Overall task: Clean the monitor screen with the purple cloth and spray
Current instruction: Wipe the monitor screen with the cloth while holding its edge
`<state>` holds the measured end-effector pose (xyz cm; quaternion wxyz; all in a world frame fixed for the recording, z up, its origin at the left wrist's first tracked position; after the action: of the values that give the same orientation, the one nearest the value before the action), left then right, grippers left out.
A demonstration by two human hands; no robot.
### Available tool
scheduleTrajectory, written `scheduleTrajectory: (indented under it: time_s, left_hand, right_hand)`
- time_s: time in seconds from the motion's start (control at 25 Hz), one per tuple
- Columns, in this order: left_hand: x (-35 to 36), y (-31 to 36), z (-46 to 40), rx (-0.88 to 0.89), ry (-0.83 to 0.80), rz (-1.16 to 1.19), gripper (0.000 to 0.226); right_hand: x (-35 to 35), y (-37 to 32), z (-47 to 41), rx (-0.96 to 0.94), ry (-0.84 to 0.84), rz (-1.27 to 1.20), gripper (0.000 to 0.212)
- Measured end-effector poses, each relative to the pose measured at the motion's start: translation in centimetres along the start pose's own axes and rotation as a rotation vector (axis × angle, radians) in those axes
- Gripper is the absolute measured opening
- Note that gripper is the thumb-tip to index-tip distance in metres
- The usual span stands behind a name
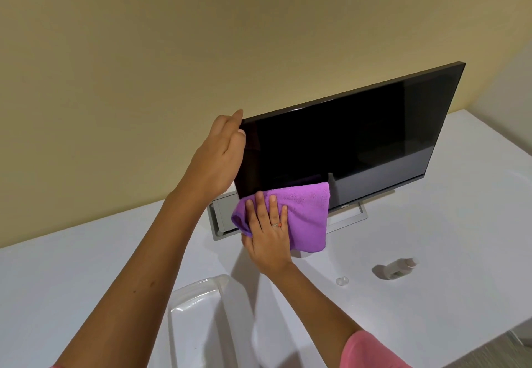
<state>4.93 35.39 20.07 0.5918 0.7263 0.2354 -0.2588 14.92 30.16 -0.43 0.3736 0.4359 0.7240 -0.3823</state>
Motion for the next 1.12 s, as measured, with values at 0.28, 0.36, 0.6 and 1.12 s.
scheduleTrajectory:
  time_s: [0.28,0.36,0.6,1.12]
  left_hand:
    - [0.2,-0.2,-0.1,0.008,0.009,-0.034,0.05]
    - [0.2,-0.2,-0.1,0.005,0.008,-0.045,0.05]
    - [0.4,-0.3,0.2,-0.005,0.016,-0.049,0.05]
    - [0.4,0.2,0.4,-0.031,0.007,-0.034,0.055]
  right_hand:
    - [-3.3,-1.7,-5.4,0.004,0.197,-0.137,0.073]
    - [-3.4,-1.4,-5.6,-0.007,0.217,-0.162,0.074]
    - [-0.6,-0.6,-2.2,0.012,0.124,-0.064,0.076]
    - [-2.0,3.0,-1.8,0.228,0.152,-0.084,0.065]
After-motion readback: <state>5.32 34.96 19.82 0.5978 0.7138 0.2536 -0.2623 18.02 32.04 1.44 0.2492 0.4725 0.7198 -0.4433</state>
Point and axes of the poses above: each hand's wrist, its own z-axis away from the middle knuckle, its own x-axis out of the palm, y = z × x, the point moved 2 cm from there along -z, towards the middle knuckle
